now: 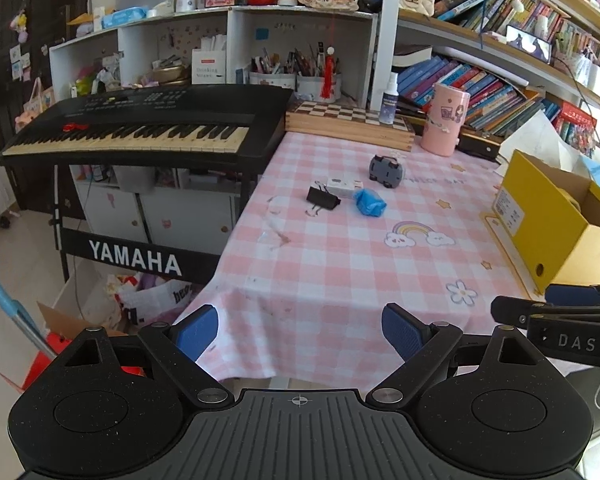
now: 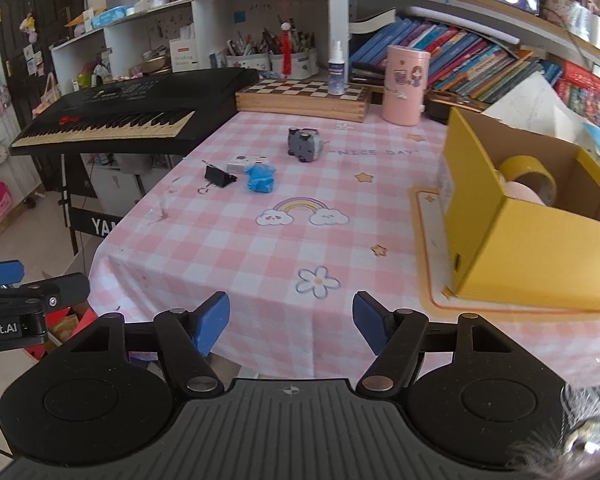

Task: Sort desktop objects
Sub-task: 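Reach the left tool to the black binder clip while the right tool reaches the blue cloth, then close the left tool on the binder clip while the right tool grasps the blue cloth, then carry the clip in the left tool and cloth in the right tool over the yellow box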

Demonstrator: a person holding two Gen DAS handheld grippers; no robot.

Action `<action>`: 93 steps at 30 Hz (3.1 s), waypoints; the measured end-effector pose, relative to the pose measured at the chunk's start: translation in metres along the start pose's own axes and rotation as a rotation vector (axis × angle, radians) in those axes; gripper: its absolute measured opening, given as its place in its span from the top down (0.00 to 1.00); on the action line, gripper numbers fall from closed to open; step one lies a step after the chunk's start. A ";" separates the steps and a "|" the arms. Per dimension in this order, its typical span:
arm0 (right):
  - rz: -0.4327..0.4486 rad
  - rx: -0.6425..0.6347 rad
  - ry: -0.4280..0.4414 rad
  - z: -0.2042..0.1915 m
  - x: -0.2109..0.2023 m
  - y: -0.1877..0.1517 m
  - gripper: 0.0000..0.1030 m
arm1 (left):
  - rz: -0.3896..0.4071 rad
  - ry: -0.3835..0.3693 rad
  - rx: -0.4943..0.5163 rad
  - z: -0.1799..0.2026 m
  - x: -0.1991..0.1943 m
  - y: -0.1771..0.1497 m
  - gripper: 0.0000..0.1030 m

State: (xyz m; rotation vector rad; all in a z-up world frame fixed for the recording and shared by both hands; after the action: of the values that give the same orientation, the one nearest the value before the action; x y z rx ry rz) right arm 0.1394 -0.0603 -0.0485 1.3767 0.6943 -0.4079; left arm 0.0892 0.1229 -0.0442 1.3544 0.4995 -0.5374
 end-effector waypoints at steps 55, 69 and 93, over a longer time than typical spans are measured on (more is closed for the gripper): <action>-0.102 -0.251 0.276 -0.031 0.204 0.115 0.49 | -0.175 -0.050 0.075 -0.013 0.223 0.116 0.58; -0.074 -0.258 0.250 -0.040 0.212 0.116 0.72 | -0.120 -0.054 -0.026 -0.013 0.189 0.118 0.58; 0.075 -0.109 0.133 -0.011 0.063 0.093 0.72 | 0.024 -0.218 0.015 0.013 0.071 0.085 0.58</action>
State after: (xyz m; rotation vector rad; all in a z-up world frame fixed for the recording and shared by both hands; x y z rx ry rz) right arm 0.2434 -0.0253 -0.0212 1.3301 0.7602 -0.2174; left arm 0.1986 0.1160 -0.0211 1.2963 0.3010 -0.6619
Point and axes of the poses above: each gripper's, at about its wrist camera, not at the fingertips, and x roughly the way its jaws point, z to its right, y to its top, the point moved 5 cm from there along x, roughly the way its jaws point, and after that the axes turned 8 degrees about -y, right-handed, at the moved point
